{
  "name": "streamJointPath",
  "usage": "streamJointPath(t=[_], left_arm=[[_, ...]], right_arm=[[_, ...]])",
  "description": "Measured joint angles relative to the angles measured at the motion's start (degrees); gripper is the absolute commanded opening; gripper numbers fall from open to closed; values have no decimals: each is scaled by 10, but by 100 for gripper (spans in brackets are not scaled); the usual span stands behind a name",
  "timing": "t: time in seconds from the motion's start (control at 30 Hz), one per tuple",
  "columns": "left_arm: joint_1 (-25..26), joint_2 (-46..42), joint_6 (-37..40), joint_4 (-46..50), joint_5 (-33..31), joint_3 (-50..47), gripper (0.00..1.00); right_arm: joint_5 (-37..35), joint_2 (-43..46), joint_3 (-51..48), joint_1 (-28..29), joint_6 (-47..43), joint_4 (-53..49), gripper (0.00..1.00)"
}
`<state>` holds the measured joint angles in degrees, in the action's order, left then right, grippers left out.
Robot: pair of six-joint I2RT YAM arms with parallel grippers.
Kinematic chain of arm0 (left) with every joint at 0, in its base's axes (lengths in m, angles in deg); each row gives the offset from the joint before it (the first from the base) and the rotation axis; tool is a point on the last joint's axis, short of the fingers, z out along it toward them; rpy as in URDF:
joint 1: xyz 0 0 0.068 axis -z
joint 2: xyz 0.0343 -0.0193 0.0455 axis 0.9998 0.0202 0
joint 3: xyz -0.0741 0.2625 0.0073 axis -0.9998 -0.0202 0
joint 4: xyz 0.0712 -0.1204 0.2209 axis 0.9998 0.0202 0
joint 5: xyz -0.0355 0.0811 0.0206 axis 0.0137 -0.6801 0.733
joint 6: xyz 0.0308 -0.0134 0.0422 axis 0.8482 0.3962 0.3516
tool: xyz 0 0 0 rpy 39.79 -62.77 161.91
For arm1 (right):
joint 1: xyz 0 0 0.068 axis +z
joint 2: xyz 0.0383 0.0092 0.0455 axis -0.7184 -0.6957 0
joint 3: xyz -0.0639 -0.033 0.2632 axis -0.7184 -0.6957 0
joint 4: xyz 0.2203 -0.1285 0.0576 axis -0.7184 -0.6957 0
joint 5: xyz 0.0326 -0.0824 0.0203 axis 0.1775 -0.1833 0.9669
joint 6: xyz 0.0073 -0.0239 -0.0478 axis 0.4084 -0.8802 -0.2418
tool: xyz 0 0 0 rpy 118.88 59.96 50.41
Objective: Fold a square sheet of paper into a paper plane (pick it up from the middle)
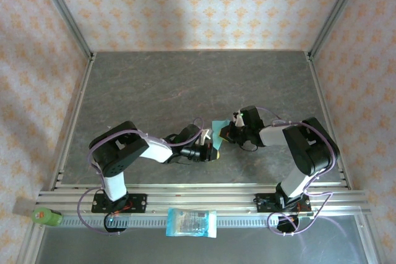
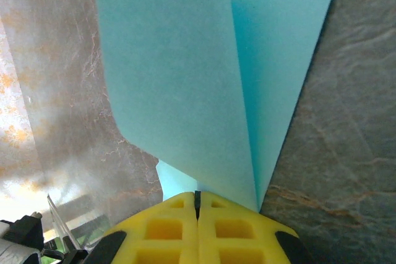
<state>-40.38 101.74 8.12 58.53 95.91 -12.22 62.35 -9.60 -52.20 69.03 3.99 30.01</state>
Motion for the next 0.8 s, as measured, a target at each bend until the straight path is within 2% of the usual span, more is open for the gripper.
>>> streamJointPath(t=[0.27, 0.4, 0.57, 0.8], left_arm=[[24, -72, 3, 47, -13, -13, 11], [10, -117, 7, 53, -36, -5, 11], [-23, -80, 6, 52, -43, 31, 11], [-26, 4, 7, 54, -45, 86, 9]], right_arm=[[0, 0, 2, 0, -2, -4, 0], [0, 0, 2, 0, -2, -4, 0], [-2, 0, 3, 1, -2, -6, 0], [-2, 0, 3, 1, -2, -6, 0]])
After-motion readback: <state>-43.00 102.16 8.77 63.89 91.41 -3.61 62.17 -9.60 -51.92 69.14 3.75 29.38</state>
